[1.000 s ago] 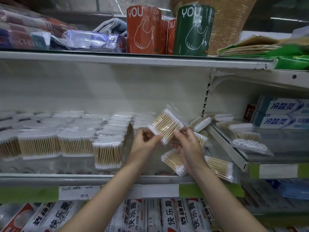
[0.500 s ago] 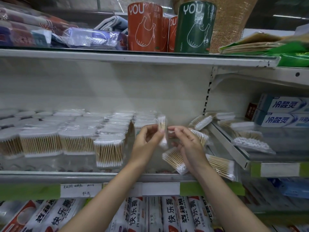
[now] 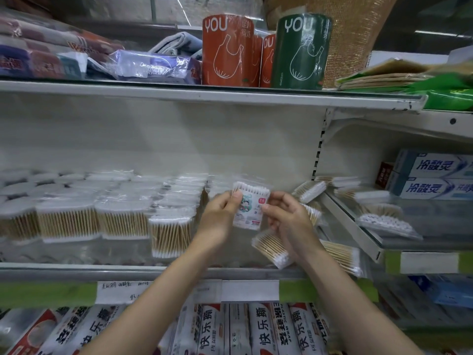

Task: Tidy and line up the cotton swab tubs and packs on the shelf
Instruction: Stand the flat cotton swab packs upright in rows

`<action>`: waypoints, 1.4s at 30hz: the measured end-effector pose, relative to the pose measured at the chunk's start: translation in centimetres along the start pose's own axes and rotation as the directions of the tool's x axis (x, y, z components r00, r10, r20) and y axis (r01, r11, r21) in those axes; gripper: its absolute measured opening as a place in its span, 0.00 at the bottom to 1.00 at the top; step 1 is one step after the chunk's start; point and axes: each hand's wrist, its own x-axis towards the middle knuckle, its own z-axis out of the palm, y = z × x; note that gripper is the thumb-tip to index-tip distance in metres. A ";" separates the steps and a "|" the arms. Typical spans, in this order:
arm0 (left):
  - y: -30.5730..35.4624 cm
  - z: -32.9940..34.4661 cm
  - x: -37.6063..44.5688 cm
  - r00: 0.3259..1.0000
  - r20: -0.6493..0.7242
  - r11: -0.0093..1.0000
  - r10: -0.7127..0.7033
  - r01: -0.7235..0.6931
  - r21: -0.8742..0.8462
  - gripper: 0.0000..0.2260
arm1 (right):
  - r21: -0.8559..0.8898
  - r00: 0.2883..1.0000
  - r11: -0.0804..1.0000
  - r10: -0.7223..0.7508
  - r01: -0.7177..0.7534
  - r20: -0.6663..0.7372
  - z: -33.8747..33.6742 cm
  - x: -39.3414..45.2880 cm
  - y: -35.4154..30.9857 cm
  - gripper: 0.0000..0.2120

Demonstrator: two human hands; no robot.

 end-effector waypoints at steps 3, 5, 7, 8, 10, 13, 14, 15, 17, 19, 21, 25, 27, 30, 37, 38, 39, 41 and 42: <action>2.1 -1.5 0.9 0.990 0.073 0.958 0.118 -0.133 0.256 0.10 | -0.066 0.998 0.997 -0.040 0.044 0.049 0.5 0.4 -1.3 0.03; 3.3 -2.8 1.8 0.968 0.132 0.870 0.214 -0.250 0.424 0.20 | -0.141 0.996 0.987 -0.067 0.076 0.067 1.0 1.1 -2.2 0.06; 4.2 -4.0 2.6 0.938 0.196 0.706 0.284 -0.343 0.619 0.19 | -0.240 0.998 0.969 -0.042 0.052 0.048 1.6 2.2 -2.4 0.09; 4.4 -4.5 2.9 0.932 0.217 0.619 0.291 -0.356 0.700 0.16 | -0.312 0.999 0.949 -0.029 0.037 0.028 1.9 2.8 -2.3 0.12; 4.3 -5.4 3.6 0.923 0.243 0.460 0.298 -0.362 0.811 0.12 | -0.477 1.000 0.879 -0.030 0.026 -0.001 2.3 3.8 -1.4 0.15; 3.5 -6.1 4.1 0.921 0.254 0.309 0.295 -0.344 0.887 0.12 | -0.622 0.999 0.783 -0.042 0.032 0.000 2.9 4.3 -0.3 0.16; 3.3 -6.2 4.2 0.923 0.253 0.268 0.290 -0.332 0.904 0.13 | -0.653 0.999 0.756 -0.049 0.040 0.004 3.0 4.4 -0.1 0.15; 3.0 -6.3 4.2 0.924 0.252 0.229 0.289 -0.323 0.918 0.14 | -0.684 0.998 0.728 -0.055 0.047 0.010 3.2 4.4 0.1 0.15; 2.7 -6.4 4.5 0.925 0.251 0.167 0.285 -0.305 0.938 0.14 | -0.743 0.999 0.668 -0.040 0.041 0.019 3.5 4.5 0.4 0.14; 2.5 -6.3 4.7 0.931 0.248 0.121 0.270 -0.288 0.950 0.13 | -0.769 0.999 0.638 -0.025 0.033 0.022 3.7 4.5 0.8 0.13; 2.4 -6.3 4.7 0.937 0.242 0.100 0.252 -0.274 0.957 0.14 | -0.784 0.999 0.620 -0.018 0.034 0.029 3.8 4.4 0.8 0.14; 2.8 -5.5 4.5 0.917 0.252 0.107 0.309 -0.297 0.949 0.17 | -0.797 0.999 0.604 0.017 0.014 0.030 3.4 4.3 -0.1 0.17; 3.1 -4.6 4.0 0.884 0.290 0.144 0.368 -0.362 0.921 0.16 | -0.759 1.000 0.651 0.001 0.007 0.010 2.9 4.2 -0.6 0.16; 2.9 -2.9 3.0 0.856 0.327 0.340 0.400 -0.470 0.814 0.11 | -0.719 0.999 0.695 -0.019 -0.011 -0.034 2.0 3.6 -1.5 0.12; 0.0 2.4 2.8 0.894 0.391 0.605 0.221 -0.440 0.664 0.11 | -0.665 0.979 0.746 -0.122 -0.017 -0.161 -1.5 2.3 -3.3 0.07; -0.4 3.1 2.8 0.900 0.396 0.614 0.183 -0.419 0.669 0.13 | -0.660 0.979 0.751 -0.123 -0.016 -0.164 -2.0 2.1 -3.6 0.07; -0.7 3.8 2.9 0.907 0.395 0.617 0.148 -0.396 0.680 0.15 | -0.653 0.978 0.757 -0.126 -0.015 -0.168 -2.3 1.9 -3.8 0.06; -1.0 4.9 3.0 0.921 0.381 0.618 0.084 -0.349 0.705 0.17 | -0.637 0.972 0.770 -0.135 -0.018 -0.191 -3.0 1.5 -4.1 0.07; -1.1 5.4 3.1 0.924 0.378 0.621 0.049 -0.325 0.714 0.18 | -0.634 0.969 0.773 -0.137 -0.025 -0.205 -3.3 1.4 -4.1 0.07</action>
